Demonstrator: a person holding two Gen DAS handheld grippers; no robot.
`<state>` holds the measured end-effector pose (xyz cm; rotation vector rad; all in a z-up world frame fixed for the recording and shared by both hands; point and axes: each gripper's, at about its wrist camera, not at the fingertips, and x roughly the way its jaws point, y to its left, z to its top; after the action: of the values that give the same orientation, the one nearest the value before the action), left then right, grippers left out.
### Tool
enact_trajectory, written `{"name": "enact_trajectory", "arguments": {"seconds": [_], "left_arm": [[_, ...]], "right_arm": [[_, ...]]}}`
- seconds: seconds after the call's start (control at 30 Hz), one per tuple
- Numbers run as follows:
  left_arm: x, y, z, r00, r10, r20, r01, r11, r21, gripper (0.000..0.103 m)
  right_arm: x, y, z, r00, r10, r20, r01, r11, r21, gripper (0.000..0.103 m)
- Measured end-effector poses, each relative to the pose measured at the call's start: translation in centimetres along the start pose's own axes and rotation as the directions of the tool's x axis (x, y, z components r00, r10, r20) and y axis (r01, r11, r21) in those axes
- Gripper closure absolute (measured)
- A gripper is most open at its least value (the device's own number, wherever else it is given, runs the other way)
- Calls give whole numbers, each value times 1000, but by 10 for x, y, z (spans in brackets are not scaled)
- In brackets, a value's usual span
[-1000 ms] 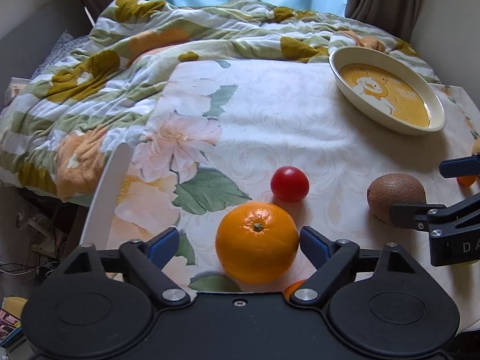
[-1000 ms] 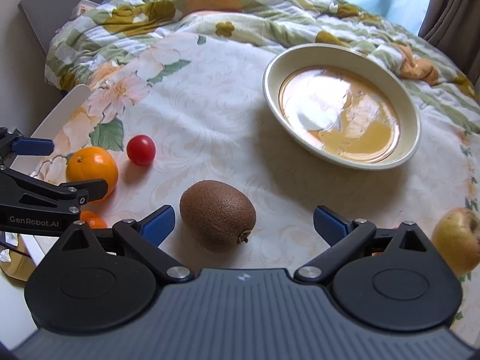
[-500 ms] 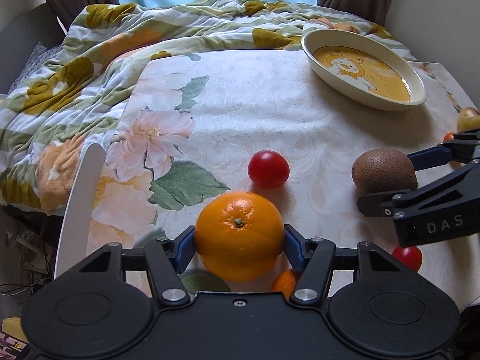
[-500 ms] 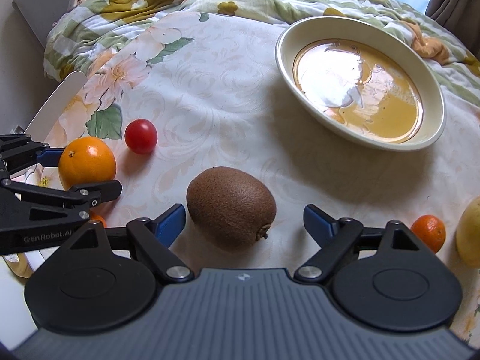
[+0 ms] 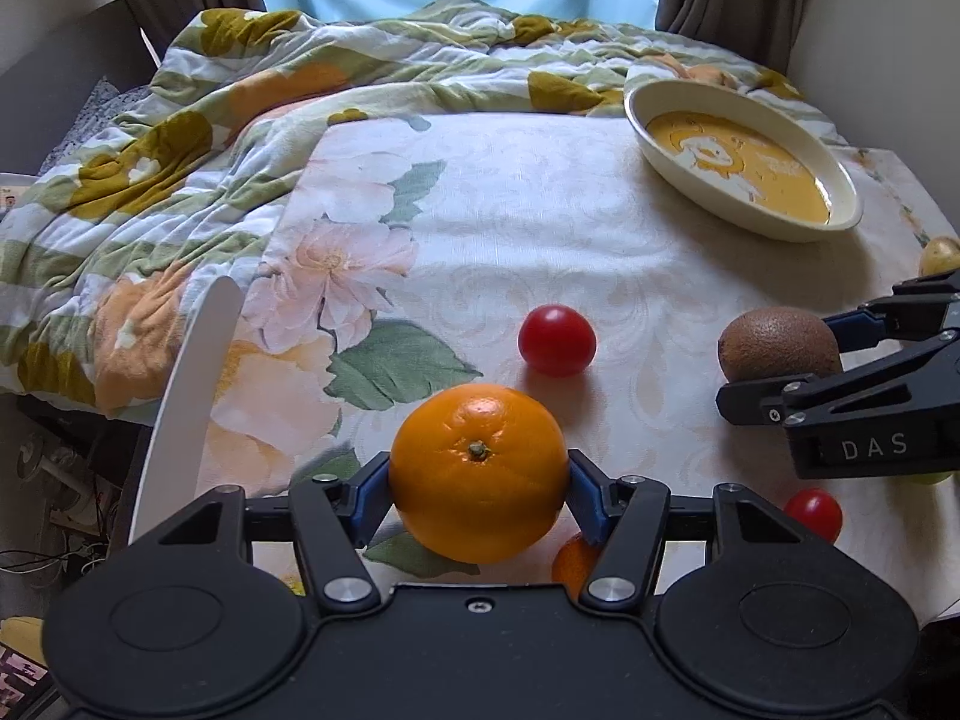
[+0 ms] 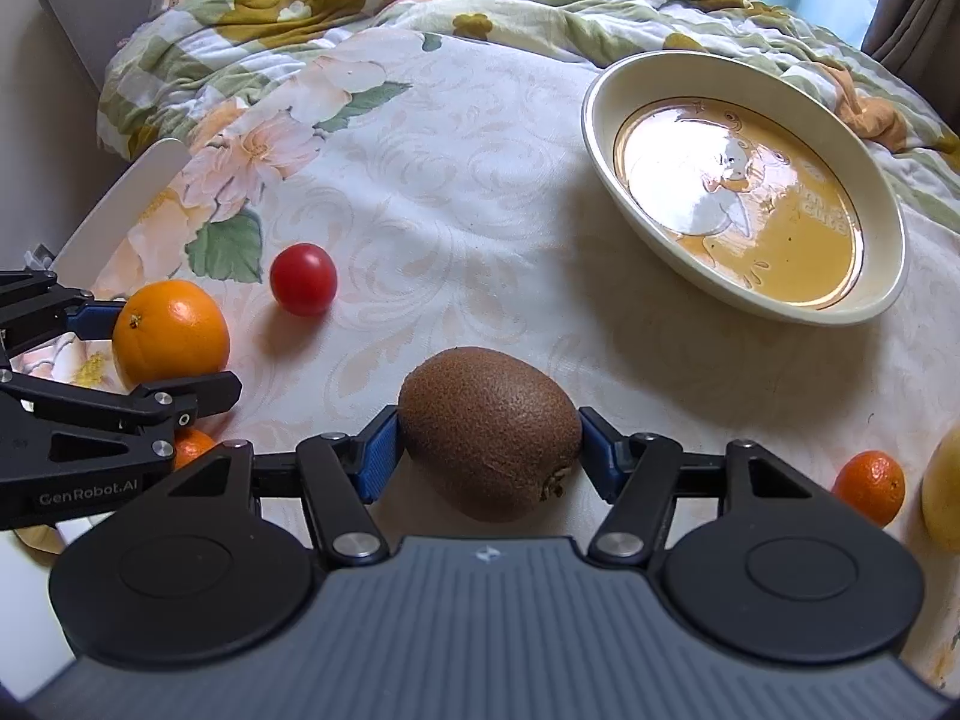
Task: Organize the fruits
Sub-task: 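Grasp the large orange with the left tool while the right tool grasps the kiwi, then carry the orange and kiwi over the white bowl with both tools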
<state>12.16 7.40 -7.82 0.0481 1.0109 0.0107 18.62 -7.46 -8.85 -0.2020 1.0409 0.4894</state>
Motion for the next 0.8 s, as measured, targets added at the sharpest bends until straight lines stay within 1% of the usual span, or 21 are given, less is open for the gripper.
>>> {"name": "enact_trajectory", "arguments": {"seconds": [0.17, 0.27, 0.4, 0.53, 0.67, 0.8], "left_arm": [[-23, -4, 5, 999, 14, 47, -14, 1000, -21, 39], [-40, -9, 12, 997, 17, 72, -15, 999, -30, 39], [-66, -21, 25, 994, 25, 110, -23, 1000, -19, 39], [-92, -35, 42, 988, 8, 153, -7, 1000, -9, 39], [-111, -53, 63, 980, -9, 199, 4, 1000, 25, 39], [-123, -67, 87, 972, -39, 231, 30, 999, 41, 39]], "right_arm": [[-17, -1, -1, 999, 10, 30, -10, 1000, -4, 26], [-33, -3, -1, 998, 13, 56, -13, 1000, -11, 26], [-60, -10, 0, 997, 15, 81, -14, 1000, -13, 26], [-94, -19, 3, 992, 28, 120, -26, 999, -20, 26], [-126, -35, 10, 988, 44, 151, -43, 999, -14, 26], [-153, -54, 23, 983, 27, 182, -20, 999, -36, 26]]}}
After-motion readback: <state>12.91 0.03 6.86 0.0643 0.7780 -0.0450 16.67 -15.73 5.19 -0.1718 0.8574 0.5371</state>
